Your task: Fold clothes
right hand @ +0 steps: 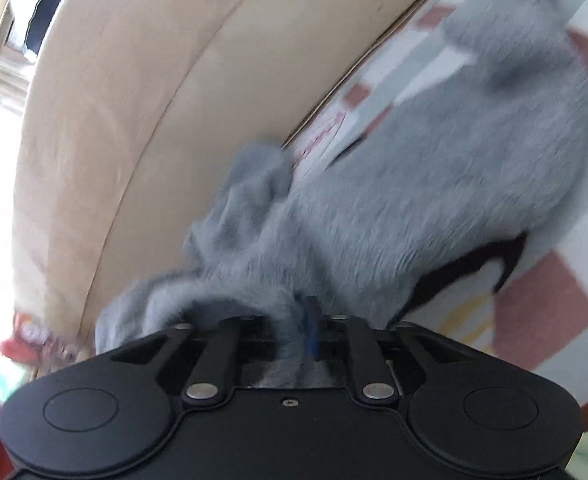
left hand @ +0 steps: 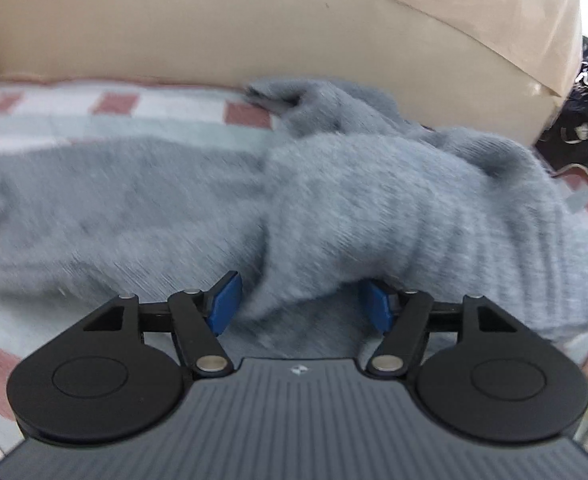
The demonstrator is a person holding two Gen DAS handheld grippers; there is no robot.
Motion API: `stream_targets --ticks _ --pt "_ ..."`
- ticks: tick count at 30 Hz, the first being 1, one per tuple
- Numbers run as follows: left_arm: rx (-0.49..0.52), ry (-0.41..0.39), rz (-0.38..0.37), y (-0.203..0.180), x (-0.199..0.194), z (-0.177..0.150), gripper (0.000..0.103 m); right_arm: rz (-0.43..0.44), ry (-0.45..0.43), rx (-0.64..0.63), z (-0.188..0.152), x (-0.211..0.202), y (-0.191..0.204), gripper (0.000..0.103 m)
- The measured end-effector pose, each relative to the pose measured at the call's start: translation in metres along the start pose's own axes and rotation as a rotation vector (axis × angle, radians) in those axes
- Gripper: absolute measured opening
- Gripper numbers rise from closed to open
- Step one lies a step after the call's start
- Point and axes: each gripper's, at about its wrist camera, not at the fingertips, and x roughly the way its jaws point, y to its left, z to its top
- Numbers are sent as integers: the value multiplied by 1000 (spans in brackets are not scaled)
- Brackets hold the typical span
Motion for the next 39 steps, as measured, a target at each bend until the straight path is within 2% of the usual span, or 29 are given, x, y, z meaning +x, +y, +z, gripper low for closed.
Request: stream_targets --ticks 1,3,5,6,8,10,12,13,15,16,18,21,23,25,27,29,31,33,35,39 --pt "10 21 -3 -3 0 1 59 2 47 -15 -2 7 1 29" --pt "78 48 44 -12 0 6 42 -3 107 -85 -9 18 7 29" --pt "137 73 96 -21 -2 12 3 -11 123 -157 -16 25 13 15" --pt "159 80 124 -23 -4 16 3 -12 123 -176 -19 28 14 11" --pt "213 53 164 -27 -19 24 3 -36 102 -122 -17 32 -1 8" --pt "250 -18 206 -26 -42 30 3 -49 80 -20 -7 40 -15 8" --pt "231 -104 230 -19 -69 33 3 -26 56 87 -3 48 -24 8" --pt "194 -131 214 -12 -79 33 3 -39 46 82 -4 49 -21 8" --pt "125 -139 164 3 -89 29 3 -90 3 -57 -7 39 1 7" --pt "109 -132 153 7 -88 26 3 -112 -21 -121 -8 33 12 7" --pt "120 -127 163 10 -81 18 3 -108 -104 -151 -9 7 27 5" --pt "150 -132 161 10 -75 9 3 -106 -229 -7 1 -43 31 5" --pt "178 -144 134 8 -76 3 3 -158 -247 -2 19 -61 47 5" --pt "199 -173 101 4 -85 -1 3 -226 -297 -96 36 -84 79 5" --pt "199 -193 55 0 -96 -4 3 -257 -388 -243 40 -122 120 5" --pt "177 -201 -13 -4 -110 -8 3 -259 -467 -367 35 -161 155 5" --pt "200 -232 -30 -9 -124 -13 3 -276 -522 -466 28 -191 180 5" --pt "236 -272 1 -17 -134 -17 3 -303 -524 -545 28 -190 187 5" --pt "245 -278 19 -22 -138 -14 3 -307 -466 -516 41 -172 183 5" --pt "216 -292 79 -31 -150 4 3 -382 -353 -535 53 -156 193 5"
